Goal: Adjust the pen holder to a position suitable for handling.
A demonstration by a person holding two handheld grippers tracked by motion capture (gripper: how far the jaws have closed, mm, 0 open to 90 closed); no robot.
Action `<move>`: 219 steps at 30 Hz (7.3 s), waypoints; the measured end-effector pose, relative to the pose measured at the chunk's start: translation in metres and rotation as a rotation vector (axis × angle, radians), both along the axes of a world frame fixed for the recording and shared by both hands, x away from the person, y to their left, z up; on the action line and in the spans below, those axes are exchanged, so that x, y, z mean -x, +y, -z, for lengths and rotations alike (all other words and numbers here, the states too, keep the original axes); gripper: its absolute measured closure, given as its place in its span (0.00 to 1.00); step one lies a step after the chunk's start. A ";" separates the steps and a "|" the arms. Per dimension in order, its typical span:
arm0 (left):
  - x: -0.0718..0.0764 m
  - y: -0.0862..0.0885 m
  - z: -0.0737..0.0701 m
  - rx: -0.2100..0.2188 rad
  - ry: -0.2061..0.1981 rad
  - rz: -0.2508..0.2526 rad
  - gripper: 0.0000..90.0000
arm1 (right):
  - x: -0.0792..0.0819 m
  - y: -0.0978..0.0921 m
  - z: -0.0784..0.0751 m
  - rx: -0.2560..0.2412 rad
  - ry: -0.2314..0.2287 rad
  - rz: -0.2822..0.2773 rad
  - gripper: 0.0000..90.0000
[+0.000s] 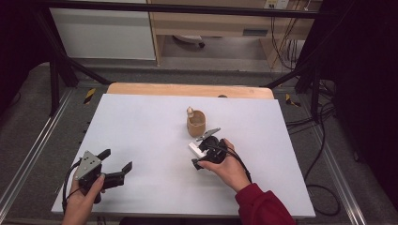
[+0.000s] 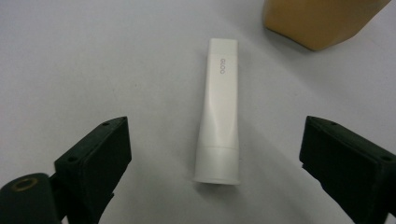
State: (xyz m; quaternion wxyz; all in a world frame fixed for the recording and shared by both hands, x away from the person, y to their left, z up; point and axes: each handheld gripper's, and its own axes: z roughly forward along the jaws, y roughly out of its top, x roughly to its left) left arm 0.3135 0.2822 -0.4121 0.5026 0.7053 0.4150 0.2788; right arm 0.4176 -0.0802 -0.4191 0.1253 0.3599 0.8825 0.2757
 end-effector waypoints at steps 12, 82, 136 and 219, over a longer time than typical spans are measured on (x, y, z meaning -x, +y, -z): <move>0.000 0.000 0.000 -0.001 0.004 0.008 0.07 | -0.002 -0.001 0.006 -0.016 0.019 0.013 0.51; -0.052 -0.105 -0.045 0.108 -0.005 0.109 0.05 | 0.047 -0.033 -0.010 -0.383 -0.355 0.012 0.75; -0.084 -0.147 -0.042 0.323 0.121 0.248 0.30 | 0.062 -0.004 -0.023 -0.475 -0.550 0.029 0.75; -0.079 -0.152 -0.052 0.377 0.159 0.312 0.79 | 0.060 0.005 -0.019 -0.468 -0.502 -0.004 0.68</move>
